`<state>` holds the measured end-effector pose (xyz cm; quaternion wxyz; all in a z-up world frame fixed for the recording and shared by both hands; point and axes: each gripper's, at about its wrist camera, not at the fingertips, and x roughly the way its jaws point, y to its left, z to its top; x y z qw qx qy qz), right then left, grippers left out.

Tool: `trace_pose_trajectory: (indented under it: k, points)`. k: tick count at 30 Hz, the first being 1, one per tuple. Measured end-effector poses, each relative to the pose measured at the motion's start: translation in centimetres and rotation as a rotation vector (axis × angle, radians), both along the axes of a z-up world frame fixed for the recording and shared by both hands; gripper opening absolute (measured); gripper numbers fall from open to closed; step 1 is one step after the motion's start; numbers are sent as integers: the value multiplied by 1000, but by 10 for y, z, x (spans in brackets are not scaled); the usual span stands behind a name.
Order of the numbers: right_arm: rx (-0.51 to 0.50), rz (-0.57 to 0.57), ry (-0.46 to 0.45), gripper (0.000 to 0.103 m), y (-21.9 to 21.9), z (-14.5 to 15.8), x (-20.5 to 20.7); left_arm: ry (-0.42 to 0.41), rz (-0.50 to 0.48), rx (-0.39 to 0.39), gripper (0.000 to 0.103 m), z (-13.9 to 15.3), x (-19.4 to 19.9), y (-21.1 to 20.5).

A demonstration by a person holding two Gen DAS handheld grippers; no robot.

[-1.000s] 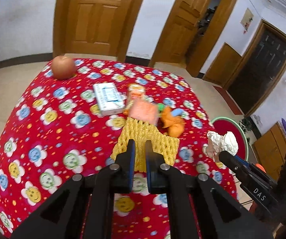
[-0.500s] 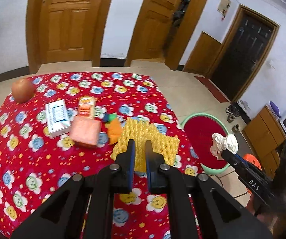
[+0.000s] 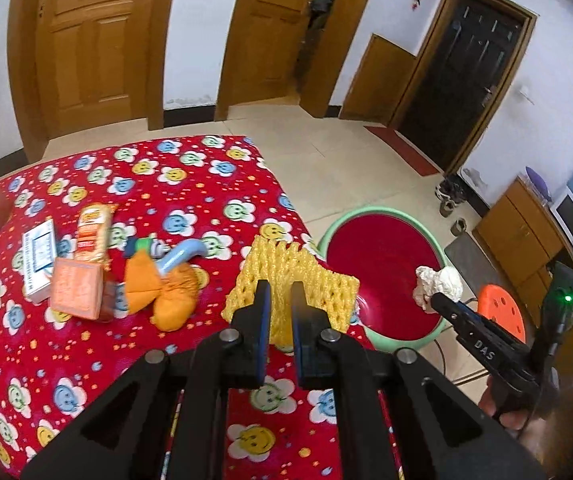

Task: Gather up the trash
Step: 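Carry the foam net and tissue over the red bucket and release both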

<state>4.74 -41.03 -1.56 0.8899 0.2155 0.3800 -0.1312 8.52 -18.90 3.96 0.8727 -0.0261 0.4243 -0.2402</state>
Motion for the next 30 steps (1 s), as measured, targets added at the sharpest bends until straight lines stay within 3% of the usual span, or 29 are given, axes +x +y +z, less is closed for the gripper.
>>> trace_pose_trajectory:
  k: [6, 16, 30]
  points:
    - [45, -23, 7, 36, -13, -11, 0, 9, -22, 15, 8, -4, 3, -19]
    - [41, -58, -35, 55, -29, -4, -18, 18, -83, 35, 8, -15, 8, -54]
    - [74, -116, -42, 57, -50, -10, -36, 49, -172, 50, 8, -37, 16, -111]
